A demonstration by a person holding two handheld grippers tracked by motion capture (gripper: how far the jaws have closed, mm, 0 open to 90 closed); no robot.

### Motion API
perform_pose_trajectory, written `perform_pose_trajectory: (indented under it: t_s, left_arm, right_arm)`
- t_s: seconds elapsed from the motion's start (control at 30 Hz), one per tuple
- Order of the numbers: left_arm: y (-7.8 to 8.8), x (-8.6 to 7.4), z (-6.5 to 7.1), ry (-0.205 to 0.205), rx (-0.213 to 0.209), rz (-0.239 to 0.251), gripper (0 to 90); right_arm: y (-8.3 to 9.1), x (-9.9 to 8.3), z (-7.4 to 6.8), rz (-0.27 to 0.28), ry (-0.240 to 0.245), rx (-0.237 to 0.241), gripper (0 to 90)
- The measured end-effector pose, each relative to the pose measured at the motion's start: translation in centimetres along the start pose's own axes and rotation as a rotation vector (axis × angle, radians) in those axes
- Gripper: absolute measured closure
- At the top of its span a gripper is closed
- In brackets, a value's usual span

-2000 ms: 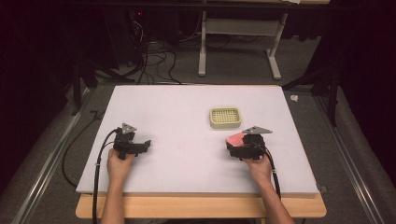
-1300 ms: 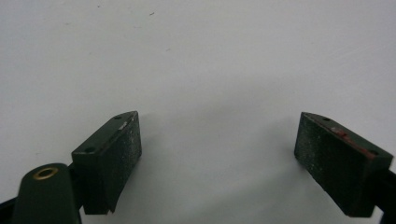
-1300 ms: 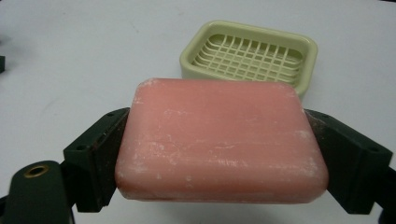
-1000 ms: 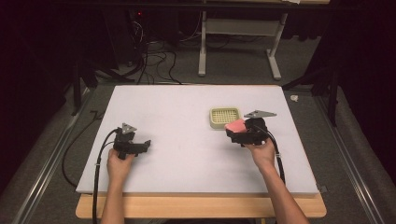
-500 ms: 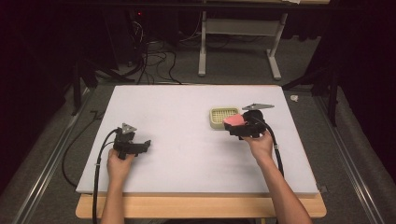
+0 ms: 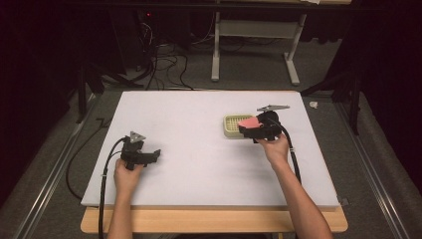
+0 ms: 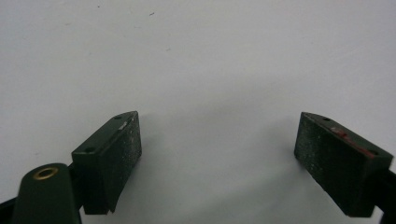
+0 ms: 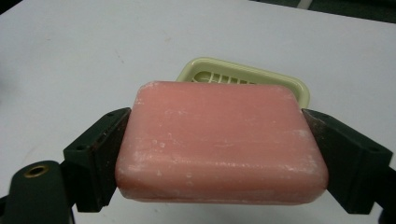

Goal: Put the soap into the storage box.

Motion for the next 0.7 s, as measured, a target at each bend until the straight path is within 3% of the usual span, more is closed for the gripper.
perform_pose_trajectory:
  t_s: [0.7]
  left_arm:
    - [0.0, 0.0, 0.0, 0.000, 0.000, 0.000, 15.3]
  right_arm:
    - [-2.4, 1.1, 0.2, -0.046, -0.001, -0.021, 13.8]
Point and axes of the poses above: each handheld gripper's, and its own axes: y roughly backward along the jaws, x roughly out of its top, z roughly to its right, the point moved 4 cm from there along -y, roughly forward along the jaws, and after that the axes turned 1 degree about y, right-handed, at the moved point
